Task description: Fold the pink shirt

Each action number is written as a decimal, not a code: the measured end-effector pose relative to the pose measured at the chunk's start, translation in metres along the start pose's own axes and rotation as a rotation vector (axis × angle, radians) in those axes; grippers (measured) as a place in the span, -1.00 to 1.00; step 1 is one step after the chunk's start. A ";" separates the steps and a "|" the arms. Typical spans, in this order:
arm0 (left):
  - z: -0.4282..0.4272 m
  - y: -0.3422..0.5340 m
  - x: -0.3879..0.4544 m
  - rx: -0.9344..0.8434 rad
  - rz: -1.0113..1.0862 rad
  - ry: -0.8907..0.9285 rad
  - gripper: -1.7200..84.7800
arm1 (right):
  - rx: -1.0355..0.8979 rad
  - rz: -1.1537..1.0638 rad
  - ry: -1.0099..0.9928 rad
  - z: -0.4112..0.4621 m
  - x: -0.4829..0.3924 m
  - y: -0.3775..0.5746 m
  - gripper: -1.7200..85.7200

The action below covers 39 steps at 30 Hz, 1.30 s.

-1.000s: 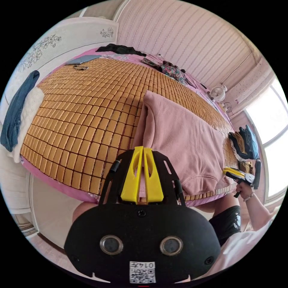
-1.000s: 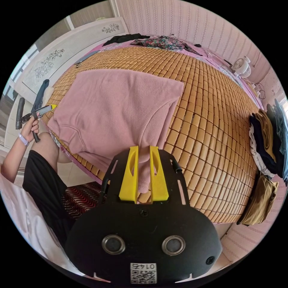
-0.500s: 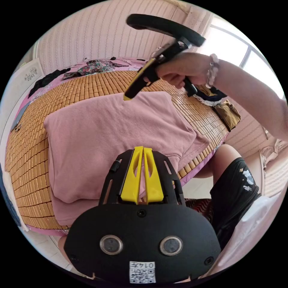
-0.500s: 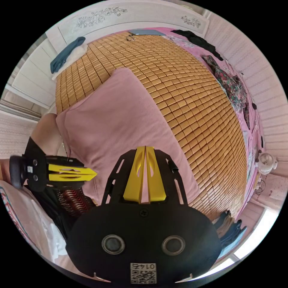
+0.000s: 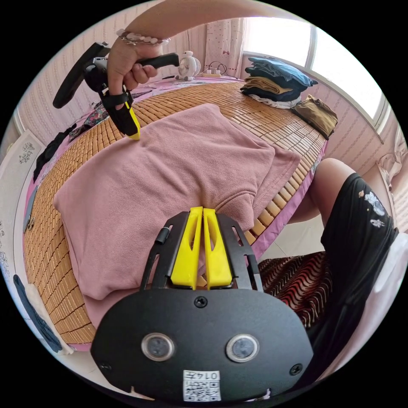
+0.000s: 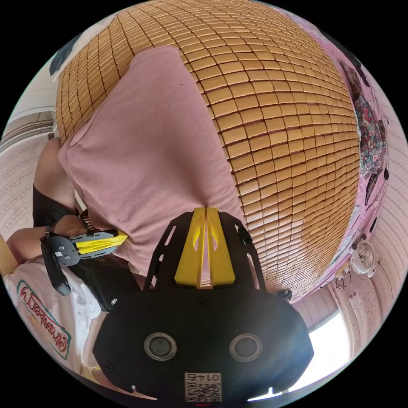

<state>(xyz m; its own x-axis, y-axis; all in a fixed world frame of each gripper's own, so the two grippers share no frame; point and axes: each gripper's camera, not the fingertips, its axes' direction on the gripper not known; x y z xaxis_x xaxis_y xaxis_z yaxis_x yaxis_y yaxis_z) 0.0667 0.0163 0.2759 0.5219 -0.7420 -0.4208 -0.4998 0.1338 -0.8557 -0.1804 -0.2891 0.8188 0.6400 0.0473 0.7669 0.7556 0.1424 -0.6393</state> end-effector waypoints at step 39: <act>-0.049 0.018 0.079 0.183 -0.049 0.124 -0.66 | 0.787 0.883 -0.424 0.176 -0.023 0.564 -0.80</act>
<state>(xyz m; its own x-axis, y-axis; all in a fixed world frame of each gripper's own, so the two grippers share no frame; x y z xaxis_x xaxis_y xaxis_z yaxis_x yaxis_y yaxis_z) 0.0647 -0.0718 0.2420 0.4477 -0.8243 -0.3466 -0.3363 0.2039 -0.9194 0.2066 -0.0355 0.4507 0.6788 0.7197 0.1460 -0.2882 0.4440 -0.8484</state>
